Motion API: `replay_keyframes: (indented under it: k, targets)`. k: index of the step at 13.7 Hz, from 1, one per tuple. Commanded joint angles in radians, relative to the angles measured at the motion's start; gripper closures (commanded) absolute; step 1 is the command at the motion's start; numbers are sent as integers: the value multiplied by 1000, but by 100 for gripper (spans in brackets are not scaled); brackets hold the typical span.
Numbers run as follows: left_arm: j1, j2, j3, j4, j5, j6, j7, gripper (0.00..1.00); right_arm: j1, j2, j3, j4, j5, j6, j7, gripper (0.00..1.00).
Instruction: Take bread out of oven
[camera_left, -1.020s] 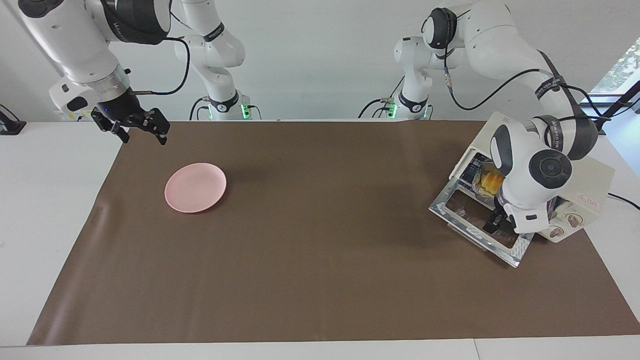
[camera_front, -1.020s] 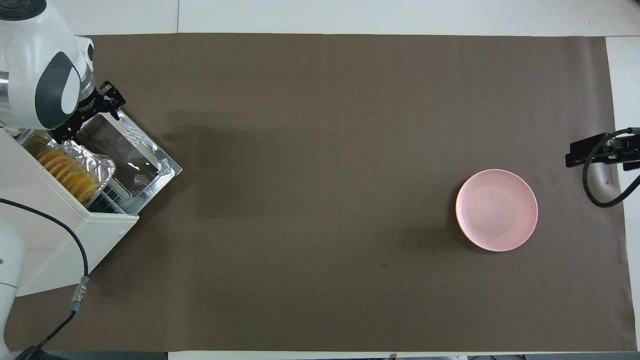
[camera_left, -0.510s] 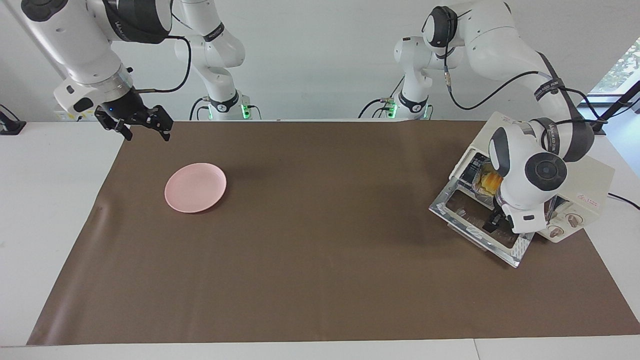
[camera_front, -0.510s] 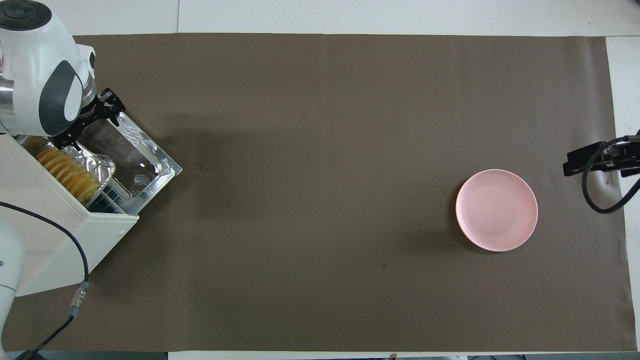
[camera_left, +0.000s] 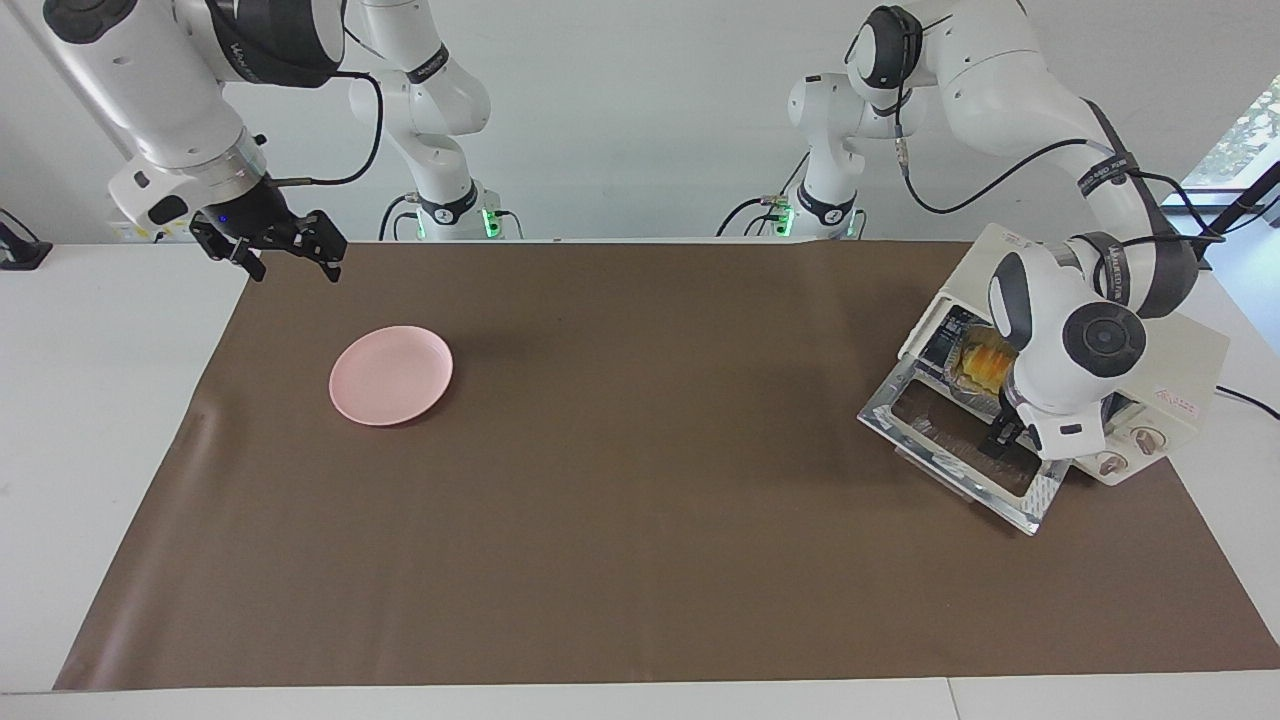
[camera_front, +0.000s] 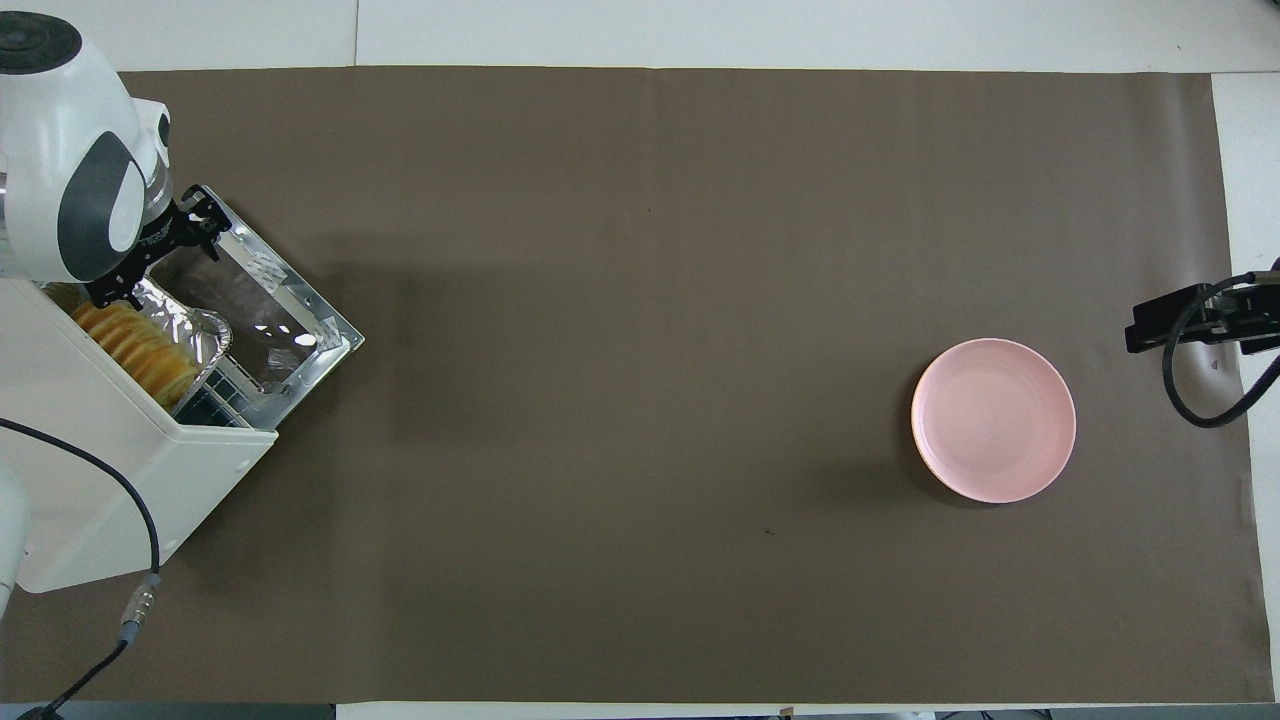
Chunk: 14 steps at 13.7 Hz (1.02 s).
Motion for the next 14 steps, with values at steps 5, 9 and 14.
replay_keyframes:
  k: [5,9,14]
  targets:
    - [4,-50,-2,-91,24,85,-3,0,-9,-37,4,-51,19,-4,-31,0]
    - [0,-70,-2,-134,24,104,-14,0,-11,-37,4,-51,19,-4,-32,0]
    - [0,-79,-2,-160,24,125,-17,0,-16,-37,4,-51,19,-6,-31,0]
